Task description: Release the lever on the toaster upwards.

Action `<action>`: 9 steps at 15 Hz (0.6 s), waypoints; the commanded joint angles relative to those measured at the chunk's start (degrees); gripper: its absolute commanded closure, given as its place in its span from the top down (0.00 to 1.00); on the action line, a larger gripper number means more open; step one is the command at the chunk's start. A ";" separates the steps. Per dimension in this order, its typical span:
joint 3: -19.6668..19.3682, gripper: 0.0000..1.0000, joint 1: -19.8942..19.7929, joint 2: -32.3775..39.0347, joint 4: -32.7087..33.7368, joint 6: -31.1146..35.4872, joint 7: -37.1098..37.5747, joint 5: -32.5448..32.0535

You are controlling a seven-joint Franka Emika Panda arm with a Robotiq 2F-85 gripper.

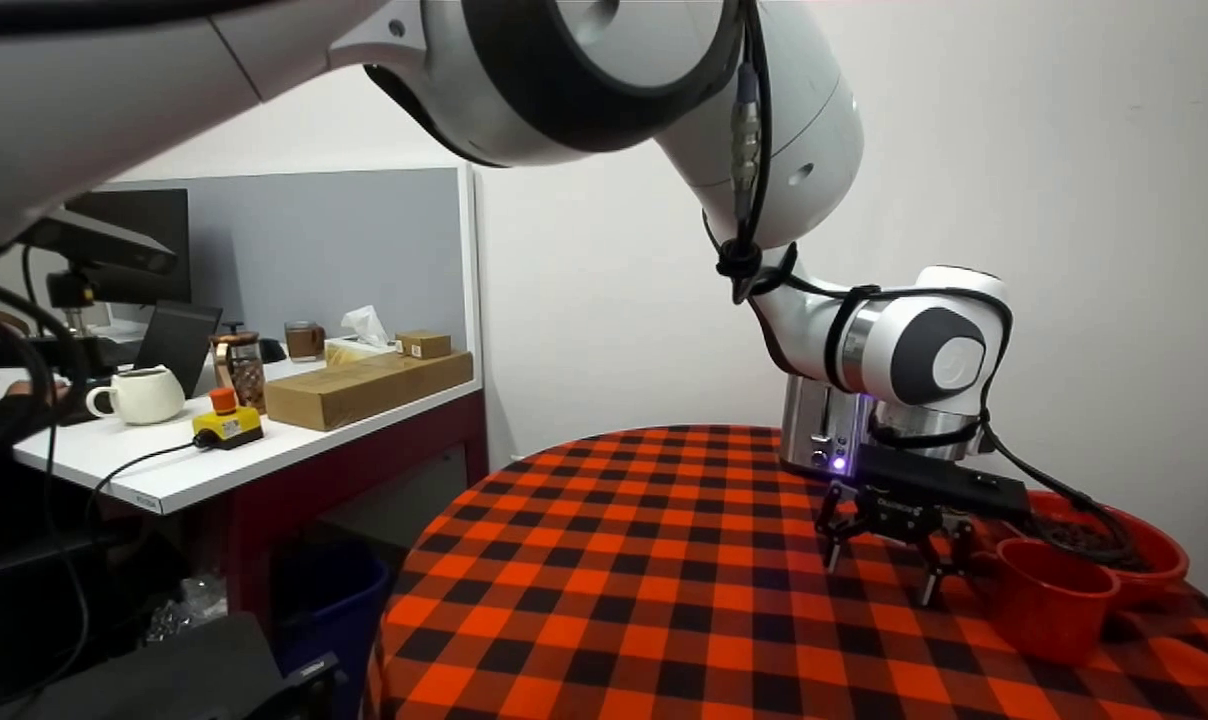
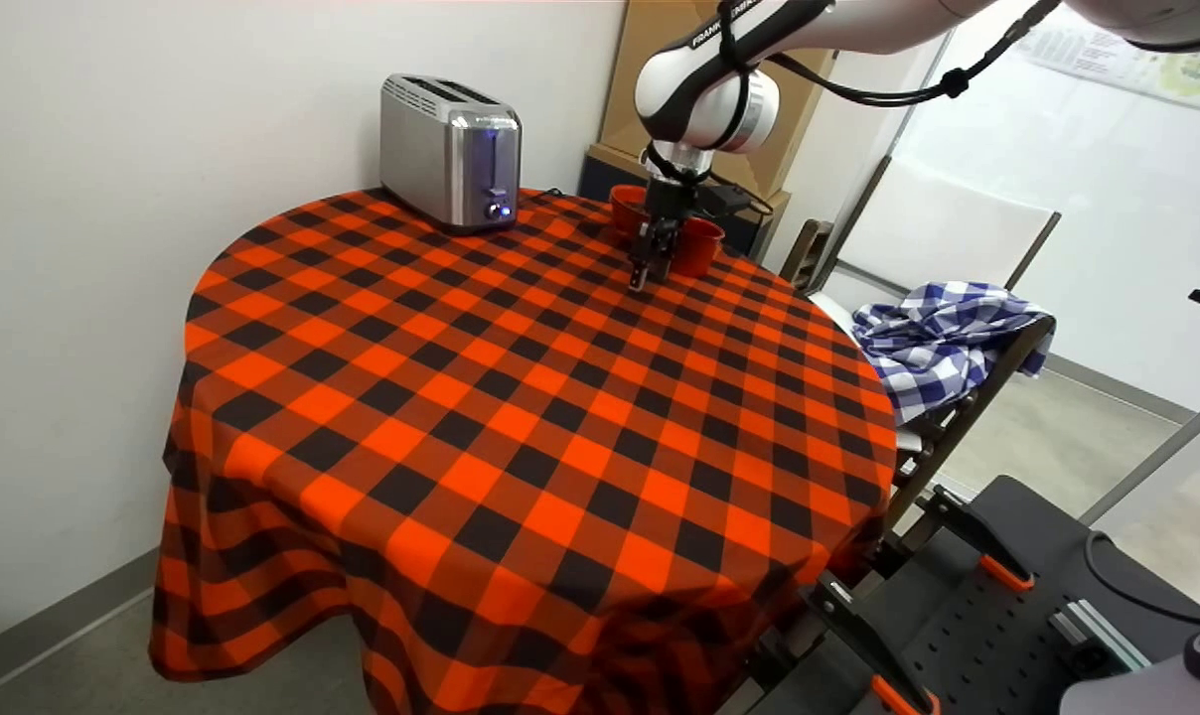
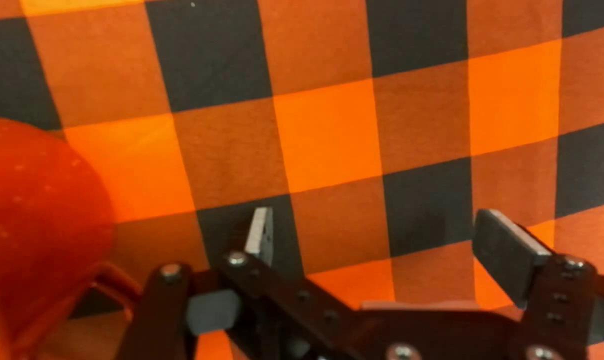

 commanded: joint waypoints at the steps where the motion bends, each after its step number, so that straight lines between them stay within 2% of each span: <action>1: -0.76 1.00 2.08 2.75 5.99 -3.89 0.15 -1.73; 9: -3.00 1.00 6.19 8.26 15.15 -1.27 4.79 -5.73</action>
